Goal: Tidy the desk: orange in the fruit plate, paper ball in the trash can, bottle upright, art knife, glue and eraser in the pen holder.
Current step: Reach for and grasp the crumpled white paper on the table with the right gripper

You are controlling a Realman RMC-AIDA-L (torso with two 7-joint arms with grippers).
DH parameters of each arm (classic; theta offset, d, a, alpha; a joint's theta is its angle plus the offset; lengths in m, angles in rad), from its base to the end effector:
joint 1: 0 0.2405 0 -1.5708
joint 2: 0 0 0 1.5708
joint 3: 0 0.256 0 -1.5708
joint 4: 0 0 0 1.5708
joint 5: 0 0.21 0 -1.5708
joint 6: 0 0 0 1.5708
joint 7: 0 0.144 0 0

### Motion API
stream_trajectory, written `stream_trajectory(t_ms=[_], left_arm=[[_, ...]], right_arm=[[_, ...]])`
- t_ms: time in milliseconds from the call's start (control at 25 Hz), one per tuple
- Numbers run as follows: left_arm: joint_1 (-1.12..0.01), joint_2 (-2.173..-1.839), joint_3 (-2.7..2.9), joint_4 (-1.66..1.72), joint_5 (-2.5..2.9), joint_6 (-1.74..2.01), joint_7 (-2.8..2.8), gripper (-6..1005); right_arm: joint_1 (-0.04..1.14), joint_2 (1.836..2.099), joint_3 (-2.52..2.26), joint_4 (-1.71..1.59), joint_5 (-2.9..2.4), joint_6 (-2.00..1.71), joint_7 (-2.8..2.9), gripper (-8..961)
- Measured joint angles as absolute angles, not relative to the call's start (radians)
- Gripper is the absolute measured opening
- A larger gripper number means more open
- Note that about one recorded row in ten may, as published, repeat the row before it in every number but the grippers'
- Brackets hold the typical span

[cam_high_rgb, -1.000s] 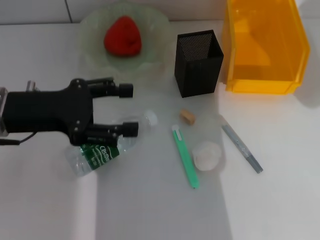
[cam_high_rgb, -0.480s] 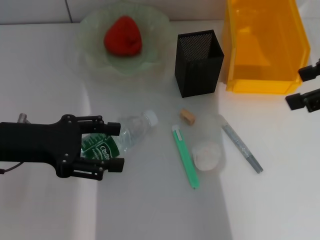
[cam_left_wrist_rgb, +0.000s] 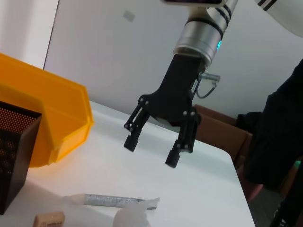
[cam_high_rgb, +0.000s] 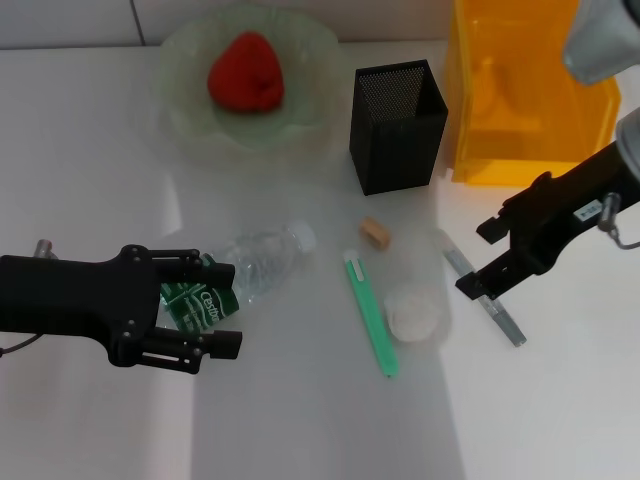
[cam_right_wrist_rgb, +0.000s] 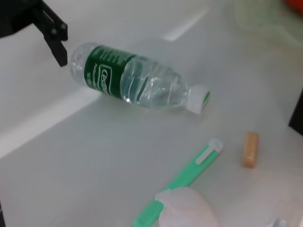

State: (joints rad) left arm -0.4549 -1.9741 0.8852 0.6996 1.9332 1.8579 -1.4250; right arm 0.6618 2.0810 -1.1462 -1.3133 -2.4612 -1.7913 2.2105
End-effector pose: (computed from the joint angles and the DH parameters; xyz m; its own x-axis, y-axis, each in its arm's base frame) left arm -0.2650 0.2823 0.0265 0.8337 0.3546 0.4234 0.3330 -0.9344 0.1268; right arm 0.1687 0.3449 0.0235 0.8600 -0.4679 0.2038 -0.4403 -0.8821 -0.1673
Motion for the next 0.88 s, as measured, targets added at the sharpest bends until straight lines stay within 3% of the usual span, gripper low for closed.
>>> stream_trajectory(t_ms=[880], left_arm=[[-0.449, -1.98, 0.873, 0.691, 1.936, 1.832, -1.423, 835]], right_arm=[[0.795, 2.088, -1.454, -0.971, -2.424, -1.524, 2.215, 782]])
